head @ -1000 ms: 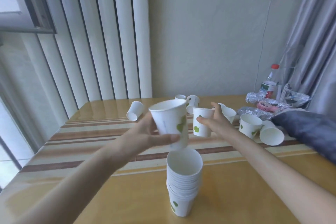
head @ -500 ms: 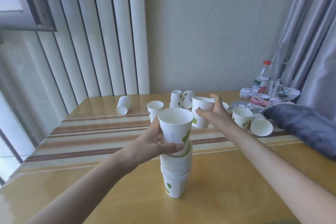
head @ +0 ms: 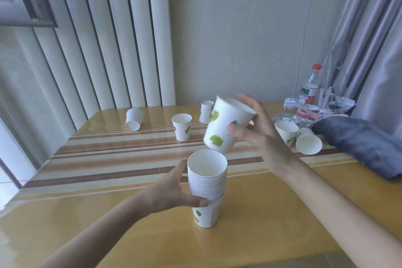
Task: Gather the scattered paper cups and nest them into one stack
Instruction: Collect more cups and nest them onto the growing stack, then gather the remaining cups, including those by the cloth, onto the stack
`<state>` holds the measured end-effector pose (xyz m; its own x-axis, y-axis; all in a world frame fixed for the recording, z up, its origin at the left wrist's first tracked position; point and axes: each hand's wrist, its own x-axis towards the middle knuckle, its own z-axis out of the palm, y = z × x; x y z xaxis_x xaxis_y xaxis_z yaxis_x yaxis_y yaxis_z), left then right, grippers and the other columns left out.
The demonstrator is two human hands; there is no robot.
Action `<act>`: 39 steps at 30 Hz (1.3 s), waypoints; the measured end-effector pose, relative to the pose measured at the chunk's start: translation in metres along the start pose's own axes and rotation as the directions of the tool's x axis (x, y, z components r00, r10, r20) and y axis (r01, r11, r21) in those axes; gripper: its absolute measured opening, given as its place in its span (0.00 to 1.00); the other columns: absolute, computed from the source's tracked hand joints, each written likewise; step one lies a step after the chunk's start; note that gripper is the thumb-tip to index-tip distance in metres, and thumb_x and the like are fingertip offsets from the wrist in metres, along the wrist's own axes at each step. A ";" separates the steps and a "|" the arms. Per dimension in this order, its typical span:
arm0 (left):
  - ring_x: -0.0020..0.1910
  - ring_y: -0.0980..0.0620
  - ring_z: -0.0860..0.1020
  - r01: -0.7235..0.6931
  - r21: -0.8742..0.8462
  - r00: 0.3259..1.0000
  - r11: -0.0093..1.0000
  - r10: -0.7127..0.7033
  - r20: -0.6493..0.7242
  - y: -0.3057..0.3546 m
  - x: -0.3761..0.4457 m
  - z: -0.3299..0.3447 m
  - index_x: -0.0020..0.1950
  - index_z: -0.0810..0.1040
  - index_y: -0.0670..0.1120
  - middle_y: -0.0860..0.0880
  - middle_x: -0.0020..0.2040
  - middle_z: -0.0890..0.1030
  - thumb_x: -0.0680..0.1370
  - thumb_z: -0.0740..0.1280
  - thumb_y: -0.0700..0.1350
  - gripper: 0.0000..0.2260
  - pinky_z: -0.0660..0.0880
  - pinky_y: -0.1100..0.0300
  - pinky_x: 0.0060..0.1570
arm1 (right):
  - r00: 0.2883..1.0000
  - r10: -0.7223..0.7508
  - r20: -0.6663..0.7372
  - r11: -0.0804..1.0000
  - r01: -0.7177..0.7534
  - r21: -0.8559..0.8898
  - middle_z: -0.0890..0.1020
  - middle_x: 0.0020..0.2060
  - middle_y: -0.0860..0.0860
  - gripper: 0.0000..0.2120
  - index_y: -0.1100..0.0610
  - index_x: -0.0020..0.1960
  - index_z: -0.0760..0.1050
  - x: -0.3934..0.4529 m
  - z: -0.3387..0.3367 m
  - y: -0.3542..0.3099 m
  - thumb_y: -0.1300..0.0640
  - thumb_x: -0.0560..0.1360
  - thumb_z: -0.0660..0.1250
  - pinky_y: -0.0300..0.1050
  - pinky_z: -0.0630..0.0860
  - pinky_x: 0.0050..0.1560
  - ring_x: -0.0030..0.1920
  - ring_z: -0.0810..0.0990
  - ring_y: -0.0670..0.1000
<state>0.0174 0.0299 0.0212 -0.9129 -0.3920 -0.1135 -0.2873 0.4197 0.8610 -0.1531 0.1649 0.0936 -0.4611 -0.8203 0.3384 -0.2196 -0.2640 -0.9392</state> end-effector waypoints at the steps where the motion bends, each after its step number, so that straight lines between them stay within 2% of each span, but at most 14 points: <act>1: 0.66 0.61 0.69 -0.003 0.000 1.000 1.000 0.003 0.002 -0.002 0.000 0.001 0.71 0.56 0.62 0.64 0.67 0.70 0.62 0.78 0.54 0.44 0.68 0.56 0.65 | 0.997 0.009 0.072 1.000 -0.008 -0.018 0.78 0.57 0.46 0.32 0.45 0.68 0.64 -0.005 0.005 0.002 0.58 0.67 0.70 0.40 0.79 0.52 0.53 0.79 0.38; 3: 0.66 0.62 0.70 -0.015 0.020 1.000 1.000 0.015 0.015 -0.005 0.001 0.003 0.71 0.56 0.63 0.63 0.66 0.71 0.63 0.78 0.53 0.43 0.68 0.58 0.64 | 0.984 0.056 0.172 0.996 -0.045 -0.072 0.77 0.62 0.47 0.33 0.42 0.68 0.64 -0.012 0.013 0.011 0.57 0.67 0.71 0.48 0.76 0.60 0.61 0.76 0.45; 6: 0.64 0.63 0.70 -0.028 0.033 0.999 0.999 0.027 0.030 -0.010 0.001 0.008 0.70 0.56 0.63 0.64 0.65 0.71 0.64 0.78 0.51 0.42 0.68 0.67 0.57 | 0.956 0.121 0.269 0.977 -0.067 -0.201 0.69 0.69 0.39 0.35 0.36 0.70 0.60 -0.019 0.015 0.020 0.52 0.69 0.72 0.48 0.66 0.69 0.69 0.67 0.41; 9: 0.60 0.67 0.70 -0.022 0.044 0.999 0.999 0.021 0.037 -0.017 0.002 0.012 0.69 0.58 0.60 0.67 0.61 0.71 0.65 0.78 0.48 0.40 0.68 0.70 0.57 | 0.909 0.183 0.375 0.956 -0.077 -0.281 0.61 0.70 0.30 0.33 0.33 0.71 0.57 -0.025 0.012 0.027 0.37 0.69 0.66 0.39 0.61 0.70 0.70 0.58 0.30; 11: 0.58 0.67 0.72 -0.017 0.052 1.000 0.999 0.016 0.017 -0.022 0.003 0.015 0.68 0.59 0.61 0.68 0.59 0.72 0.65 0.78 0.49 0.38 0.69 0.72 0.55 | 0.909 0.234 0.344 0.961 -0.163 -0.223 0.61 0.67 0.26 0.32 0.31 0.70 0.56 -0.029 0.010 0.032 0.30 0.68 0.61 0.28 0.63 0.64 0.66 0.58 0.23; 12: 0.58 0.64 0.74 -0.016 0.053 1.000 0.998 0.016 0.001 -0.024 0.004 0.016 0.67 0.61 0.61 0.67 0.59 0.73 0.64 0.78 0.51 0.37 0.71 0.71 0.55 | 0.909 0.270 0.317 0.956 -0.213 -0.202 0.61 0.67 0.25 0.32 0.30 0.69 0.57 -0.031 0.009 0.038 0.28 0.66 0.59 0.29 0.63 0.65 0.66 0.59 0.24; 14: 0.57 0.58 0.77 -0.013 0.049 1.000 0.999 0.014 -0.028 -0.028 0.006 0.016 0.67 0.65 0.60 0.63 0.61 0.76 0.62 0.77 0.54 0.36 0.74 0.61 0.58 | 0.887 0.348 0.303 0.935 -0.303 -0.184 0.65 0.69 0.29 0.31 0.30 0.68 0.60 -0.035 0.009 0.053 0.26 0.65 0.56 0.47 0.62 0.71 0.70 0.62 0.36; 16: 0.57 0.57 0.78 -0.018 0.043 0.998 0.999 0.021 -0.051 -0.031 0.010 0.013 0.67 0.66 0.60 0.61 0.61 0.76 0.63 0.77 0.53 0.35 0.75 0.61 0.55 | 0.860 0.390 0.328 0.921 -0.362 -0.147 0.69 0.68 0.34 0.32 0.31 0.67 0.63 -0.036 0.014 0.066 0.24 0.64 0.56 0.60 0.63 0.70 0.70 0.68 0.45; 22: 0.52 0.66 0.78 -0.029 0.011 0.994 1.000 0.030 -0.105 -0.027 0.044 -0.015 0.64 0.70 0.55 0.59 0.56 0.79 0.65 0.78 0.45 0.30 0.75 0.68 0.48 | 0.896 0.345 0.278 0.935 -0.355 -0.015 0.76 0.65 0.42 0.29 0.40 0.66 0.69 0.002 0.027 0.080 0.30 0.68 0.59 0.63 0.67 0.67 0.66 0.74 0.50; 28: 0.58 0.59 0.77 0.029 0.019 0.995 0.999 -0.027 -0.098 -0.044 0.077 -0.042 0.64 0.71 0.54 0.56 0.58 0.80 0.64 0.77 0.46 0.30 0.73 0.55 0.62 | 0.895 0.362 0.260 0.926 -0.377 0.010 0.78 0.64 0.50 0.29 0.45 0.67 0.69 0.041 0.036 0.102 0.32 0.72 0.57 0.62 0.68 0.67 0.65 0.76 0.53; 32: 0.63 0.60 0.73 0.033 -0.006 0.999 0.999 -0.033 0.024 -0.052 0.079 -0.053 0.68 0.66 0.57 0.59 0.63 0.76 0.66 0.76 0.47 0.34 0.73 0.59 0.62 | 0.882 0.405 0.240 0.898 -0.433 0.077 0.80 0.60 0.48 0.27 0.45 0.63 0.75 0.055 0.024 0.119 0.34 0.75 0.50 0.60 0.72 0.65 0.60 0.78 0.52; 35: 0.63 0.61 0.74 0.073 0.042 0.996 0.996 -0.075 0.040 -0.060 0.076 -0.084 0.69 0.65 0.60 0.60 0.63 0.76 0.66 0.75 0.52 0.34 0.74 0.61 0.60 | 0.883 0.429 0.189 0.902 -0.428 -0.047 0.80 0.61 0.47 0.25 0.47 0.62 0.75 0.086 0.013 0.130 0.33 0.73 0.57 0.59 0.71 0.63 0.62 0.78 0.49; 37: 0.61 0.58 0.77 0.088 -0.016 0.996 0.996 -0.088 0.003 -0.064 0.075 -0.107 0.68 0.69 0.56 0.56 0.62 0.77 0.68 0.74 0.49 0.29 0.75 0.57 0.60 | 0.908 0.390 0.154 0.917 -0.368 -0.155 0.80 0.61 0.47 0.24 0.50 0.61 0.74 0.112 0.015 0.138 0.41 0.68 0.68 0.57 0.71 0.65 0.61 0.77 0.48; 39: 0.57 0.57 0.80 0.102 -0.059 0.989 0.993 -0.108 -0.103 -0.066 0.080 -0.123 0.64 0.73 0.51 0.54 0.57 0.81 0.72 0.72 0.44 0.21 0.75 0.60 0.58 | 0.918 0.380 0.115 0.906 -0.345 -0.245 0.75 0.65 0.50 0.33 0.53 0.66 0.68 0.134 0.023 0.144 0.47 0.63 0.68 0.50 0.69 0.64 0.62 0.74 0.49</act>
<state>-0.0014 -0.1298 0.0158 -0.8421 -0.5169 -0.1541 -0.3613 0.3285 0.8726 -0.2264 0.0050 0.0023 -0.4077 -0.9115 -0.0533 -0.2507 0.1678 -0.9534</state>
